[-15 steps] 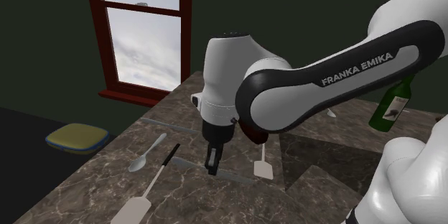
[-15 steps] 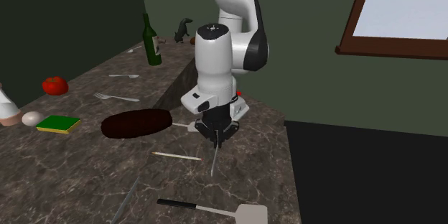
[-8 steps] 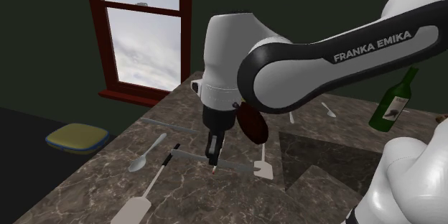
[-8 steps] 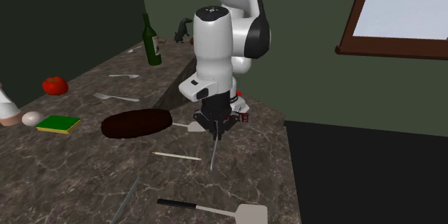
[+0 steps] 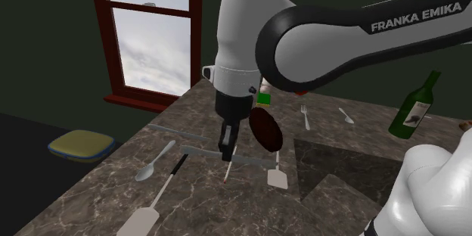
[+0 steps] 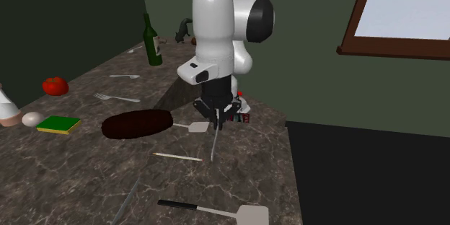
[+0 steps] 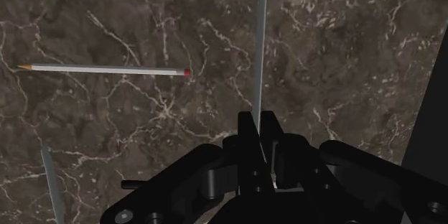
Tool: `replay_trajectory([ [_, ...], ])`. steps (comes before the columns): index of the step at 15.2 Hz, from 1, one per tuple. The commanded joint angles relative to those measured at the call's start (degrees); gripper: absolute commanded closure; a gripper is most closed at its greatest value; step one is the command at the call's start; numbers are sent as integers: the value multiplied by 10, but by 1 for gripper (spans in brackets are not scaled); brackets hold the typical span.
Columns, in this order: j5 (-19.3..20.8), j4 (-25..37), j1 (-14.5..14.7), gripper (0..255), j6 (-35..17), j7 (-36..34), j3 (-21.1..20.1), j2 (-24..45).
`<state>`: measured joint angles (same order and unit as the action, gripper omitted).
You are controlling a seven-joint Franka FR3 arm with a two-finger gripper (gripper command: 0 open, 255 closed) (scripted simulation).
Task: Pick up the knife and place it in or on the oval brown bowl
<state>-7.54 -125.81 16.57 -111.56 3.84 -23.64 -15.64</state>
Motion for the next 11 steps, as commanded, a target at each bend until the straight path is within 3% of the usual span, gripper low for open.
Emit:
replay_trajectory([
  [1,0,13,0,255,16,0,2,-3],
  [4,0,28,-1,255,34,0,3,-6],
  [11,9,-8,-35,255,43,104,75,-45],
])
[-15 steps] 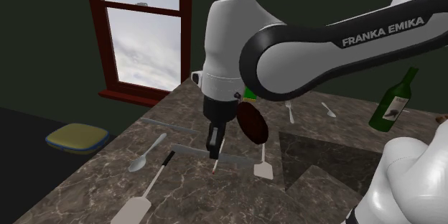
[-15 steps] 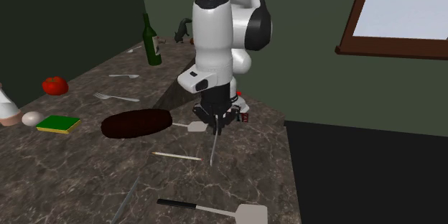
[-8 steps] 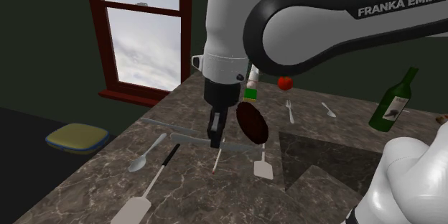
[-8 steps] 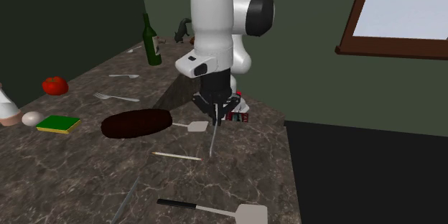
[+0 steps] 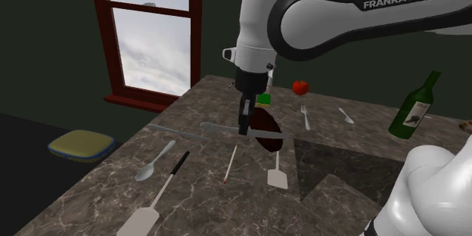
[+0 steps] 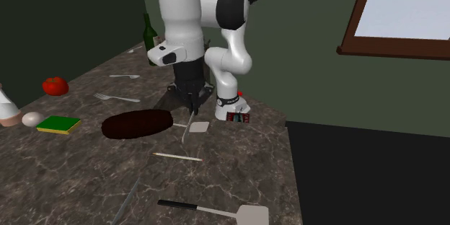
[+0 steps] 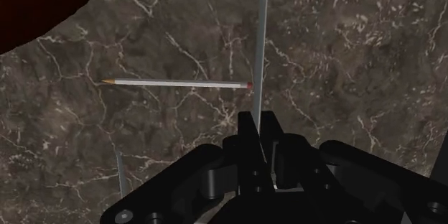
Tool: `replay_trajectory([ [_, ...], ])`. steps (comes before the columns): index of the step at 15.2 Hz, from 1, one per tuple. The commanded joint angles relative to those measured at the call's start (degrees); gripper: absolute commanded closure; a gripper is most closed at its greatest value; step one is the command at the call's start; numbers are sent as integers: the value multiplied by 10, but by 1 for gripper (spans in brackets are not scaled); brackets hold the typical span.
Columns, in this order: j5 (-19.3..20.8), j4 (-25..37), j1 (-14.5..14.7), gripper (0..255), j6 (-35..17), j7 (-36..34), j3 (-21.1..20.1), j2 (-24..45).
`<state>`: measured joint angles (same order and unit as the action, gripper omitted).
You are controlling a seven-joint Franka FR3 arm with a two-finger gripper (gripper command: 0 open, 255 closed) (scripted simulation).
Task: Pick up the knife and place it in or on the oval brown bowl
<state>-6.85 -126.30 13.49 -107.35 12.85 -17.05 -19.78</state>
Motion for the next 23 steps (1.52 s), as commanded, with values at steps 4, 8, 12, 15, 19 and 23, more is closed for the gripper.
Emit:
replay_trajectory([
  [4,15,-11,-27,255,5,70,49,-11],
  [8,30,-7,-49,255,9,125,88,-9],
  [12,44,6,-73,255,12,179,126,4],
  [15,54,23,-90,255,14,219,153,19],
  [19,64,43,-109,255,9,266,185,45],
  [23,64,16,-109,255,-22,267,185,49],
])
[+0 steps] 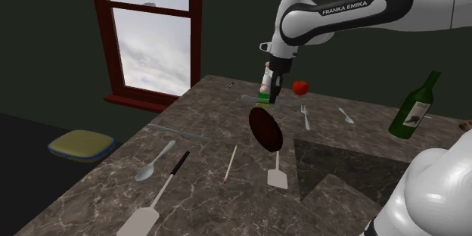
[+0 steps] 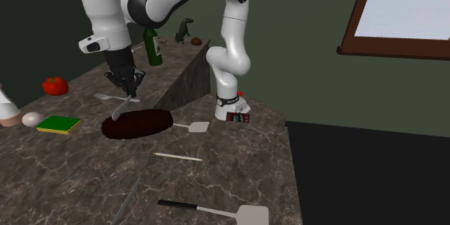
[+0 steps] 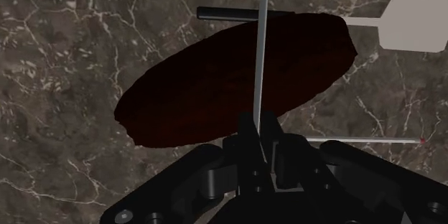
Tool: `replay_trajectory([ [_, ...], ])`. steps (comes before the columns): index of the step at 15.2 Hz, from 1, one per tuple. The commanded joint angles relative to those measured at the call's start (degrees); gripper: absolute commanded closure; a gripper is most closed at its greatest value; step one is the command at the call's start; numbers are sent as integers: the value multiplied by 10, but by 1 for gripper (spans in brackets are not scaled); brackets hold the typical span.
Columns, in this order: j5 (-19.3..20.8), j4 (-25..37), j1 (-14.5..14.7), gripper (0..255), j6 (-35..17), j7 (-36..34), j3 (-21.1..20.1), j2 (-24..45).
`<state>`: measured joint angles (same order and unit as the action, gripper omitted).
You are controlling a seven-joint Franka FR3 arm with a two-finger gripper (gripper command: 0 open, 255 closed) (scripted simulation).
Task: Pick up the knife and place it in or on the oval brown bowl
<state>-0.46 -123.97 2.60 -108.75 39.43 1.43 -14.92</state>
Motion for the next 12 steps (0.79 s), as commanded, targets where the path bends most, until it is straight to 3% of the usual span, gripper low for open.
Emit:
replay_trajectory([
  [1,0,-14,0,255,-15,1,0,2],
  [12,-1,-73,0,255,-95,2,1,22],
])
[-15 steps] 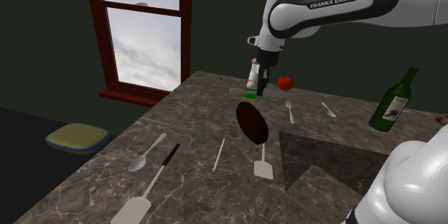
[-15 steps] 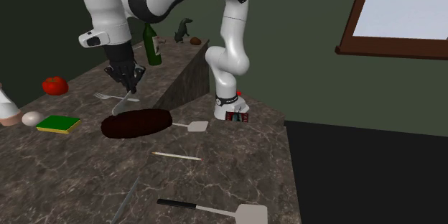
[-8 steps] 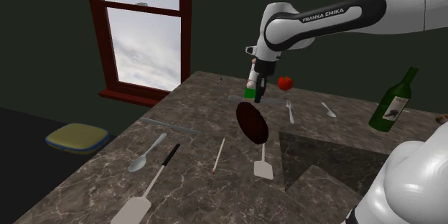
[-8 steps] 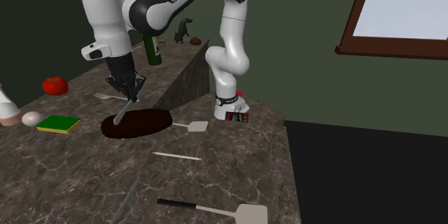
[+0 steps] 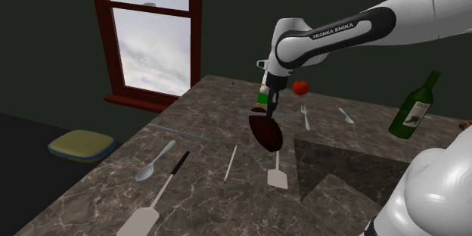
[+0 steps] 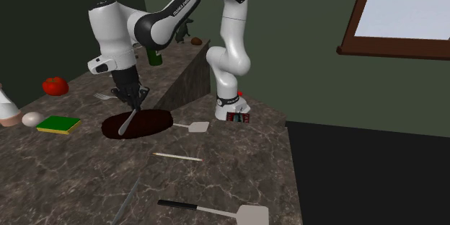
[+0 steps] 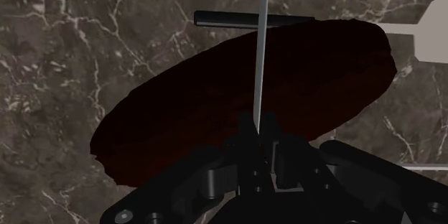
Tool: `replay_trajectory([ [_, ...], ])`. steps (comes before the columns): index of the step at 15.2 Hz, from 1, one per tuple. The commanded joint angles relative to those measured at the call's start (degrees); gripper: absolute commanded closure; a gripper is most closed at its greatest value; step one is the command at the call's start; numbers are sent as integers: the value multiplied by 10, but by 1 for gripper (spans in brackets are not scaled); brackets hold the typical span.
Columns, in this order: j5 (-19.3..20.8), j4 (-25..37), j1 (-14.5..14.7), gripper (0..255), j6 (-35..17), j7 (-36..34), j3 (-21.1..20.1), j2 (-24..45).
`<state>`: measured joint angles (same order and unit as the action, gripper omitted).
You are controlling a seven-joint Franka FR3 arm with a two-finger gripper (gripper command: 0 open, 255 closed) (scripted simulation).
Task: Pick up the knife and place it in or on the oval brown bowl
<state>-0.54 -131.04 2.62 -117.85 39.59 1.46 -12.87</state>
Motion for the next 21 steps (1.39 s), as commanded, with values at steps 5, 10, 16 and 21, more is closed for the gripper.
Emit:
replay_trajectory([
  [5,0,-2,0,255,-4,1,1,2],
  [10,0,-2,0,0,-4,1,1,2],
  [16,1,41,-1,0,55,0,1,-14],
  [21,1,53,-1,0,70,0,1,-18],
])
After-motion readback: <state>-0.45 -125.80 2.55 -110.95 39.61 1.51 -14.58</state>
